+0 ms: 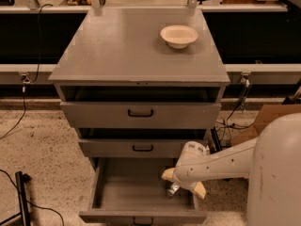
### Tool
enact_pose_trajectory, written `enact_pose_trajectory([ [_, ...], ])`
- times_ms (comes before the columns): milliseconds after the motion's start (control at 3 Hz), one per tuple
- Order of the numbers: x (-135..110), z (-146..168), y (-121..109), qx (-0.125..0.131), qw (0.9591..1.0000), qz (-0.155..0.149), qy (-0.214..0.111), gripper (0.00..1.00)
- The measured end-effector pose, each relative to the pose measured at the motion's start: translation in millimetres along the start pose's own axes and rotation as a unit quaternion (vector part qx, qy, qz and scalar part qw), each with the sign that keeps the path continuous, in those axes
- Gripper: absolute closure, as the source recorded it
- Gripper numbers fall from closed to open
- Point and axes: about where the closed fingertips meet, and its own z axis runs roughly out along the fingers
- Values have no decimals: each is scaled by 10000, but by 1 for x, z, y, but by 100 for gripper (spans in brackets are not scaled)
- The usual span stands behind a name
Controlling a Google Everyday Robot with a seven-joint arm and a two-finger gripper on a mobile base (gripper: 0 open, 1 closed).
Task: Pick redbull can from bottom drawer and place on counter
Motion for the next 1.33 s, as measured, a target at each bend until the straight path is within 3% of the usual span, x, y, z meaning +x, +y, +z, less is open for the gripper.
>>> enact_pose_trajectory([
  [333, 47, 6, 21, -185, 9995, -106, 237, 0],
  [667, 99, 51, 22, -44, 9998, -95, 141, 0],
  [1000, 104, 58, 19, -12, 9999, -58, 131, 0],
  [1333, 97, 69, 20, -264, 9996, -83, 14, 0],
])
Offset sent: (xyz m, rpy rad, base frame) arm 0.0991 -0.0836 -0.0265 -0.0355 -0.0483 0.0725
